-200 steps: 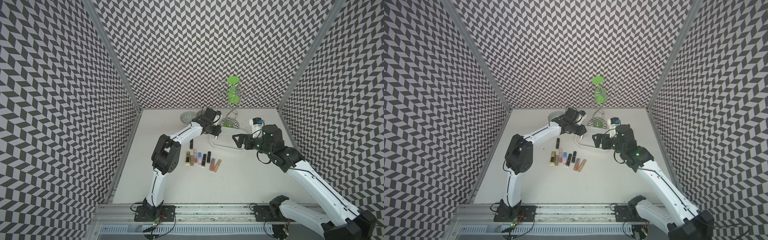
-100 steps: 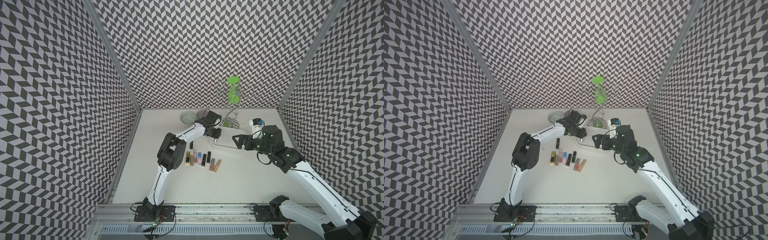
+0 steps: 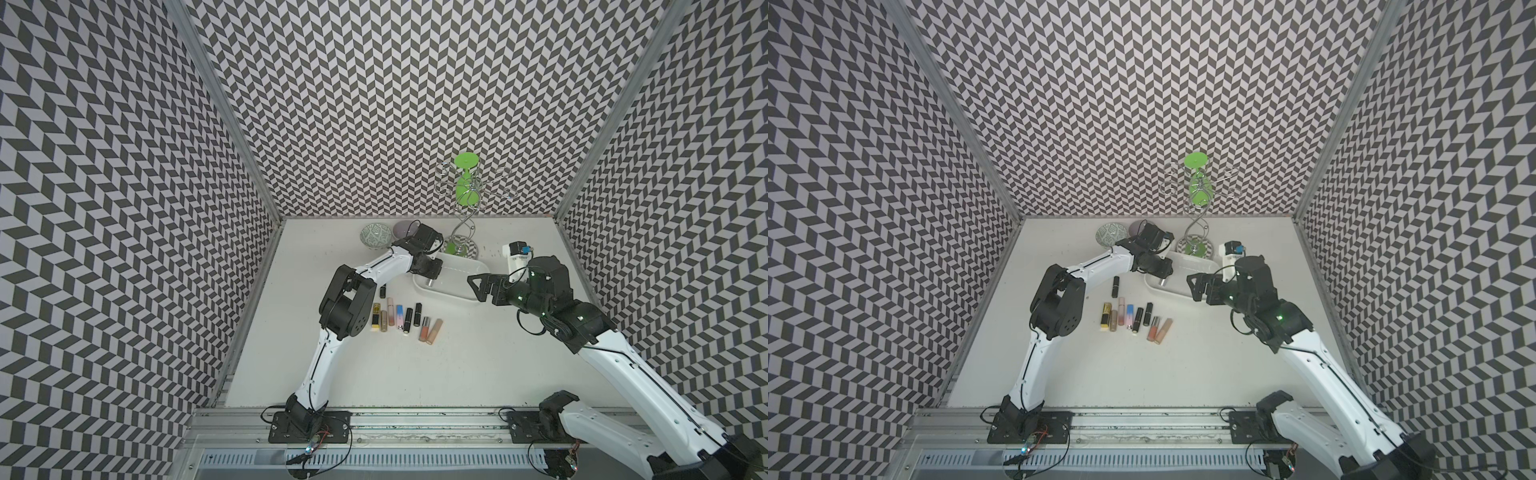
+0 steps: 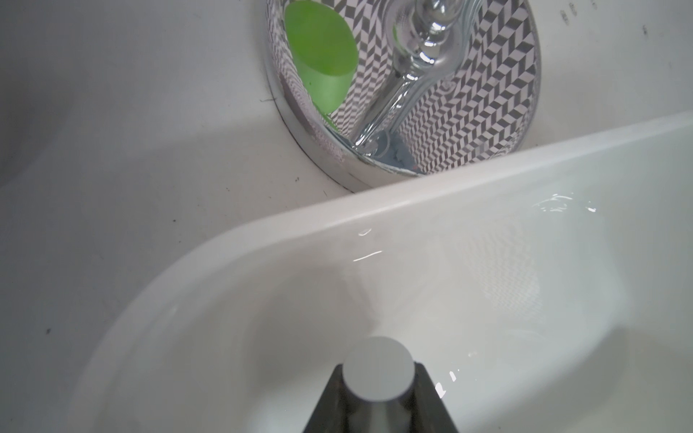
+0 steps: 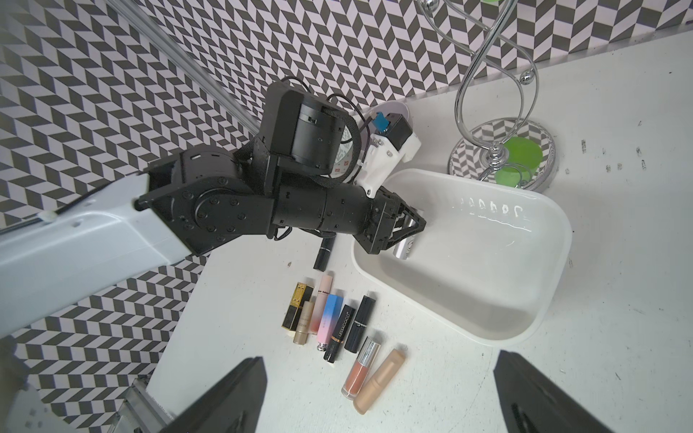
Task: Put the lipstick into the storage box
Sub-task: Place the lipstick in the storage box.
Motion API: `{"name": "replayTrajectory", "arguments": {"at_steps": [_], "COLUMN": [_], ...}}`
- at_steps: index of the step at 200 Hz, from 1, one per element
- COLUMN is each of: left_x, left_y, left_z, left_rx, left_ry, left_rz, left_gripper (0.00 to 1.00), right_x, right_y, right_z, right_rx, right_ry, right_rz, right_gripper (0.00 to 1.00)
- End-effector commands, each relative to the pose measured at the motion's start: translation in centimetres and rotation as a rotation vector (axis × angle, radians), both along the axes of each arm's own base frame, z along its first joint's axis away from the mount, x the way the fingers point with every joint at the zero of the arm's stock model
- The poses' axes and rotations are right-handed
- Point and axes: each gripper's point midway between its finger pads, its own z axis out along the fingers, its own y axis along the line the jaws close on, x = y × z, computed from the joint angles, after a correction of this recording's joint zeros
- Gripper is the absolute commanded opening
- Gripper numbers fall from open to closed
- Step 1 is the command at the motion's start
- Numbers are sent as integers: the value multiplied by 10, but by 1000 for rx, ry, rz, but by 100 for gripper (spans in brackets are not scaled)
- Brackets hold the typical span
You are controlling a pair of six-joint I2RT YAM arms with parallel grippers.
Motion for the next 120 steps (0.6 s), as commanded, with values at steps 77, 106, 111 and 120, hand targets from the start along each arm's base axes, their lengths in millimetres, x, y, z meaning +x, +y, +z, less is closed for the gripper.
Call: {"name": "replayTrajectory", "arguments": {"at_steps": [77, 106, 111, 120], "left_x": [3, 4, 4, 4], "left_y": [-10, -10, -10, -11], "left_z": [3, -4, -3, -4], "left_rx": [-24, -23, -25, -29], "left_ry": [13, 31, 33, 36], "left_rz": [9, 16, 16, 19], "left_gripper": [32, 37, 37, 38], "right_x": [-3, -4, -4, -5], "right_y": [-4, -5, -6, -6], "right_z": [9, 11, 11, 11], "right_rx": [9, 0, -1, -4], "right_ry": [-43, -49, -50, -51], "right_rz": [-8, -6, -6, -4], "right_gripper": [100, 100, 100, 100]}}
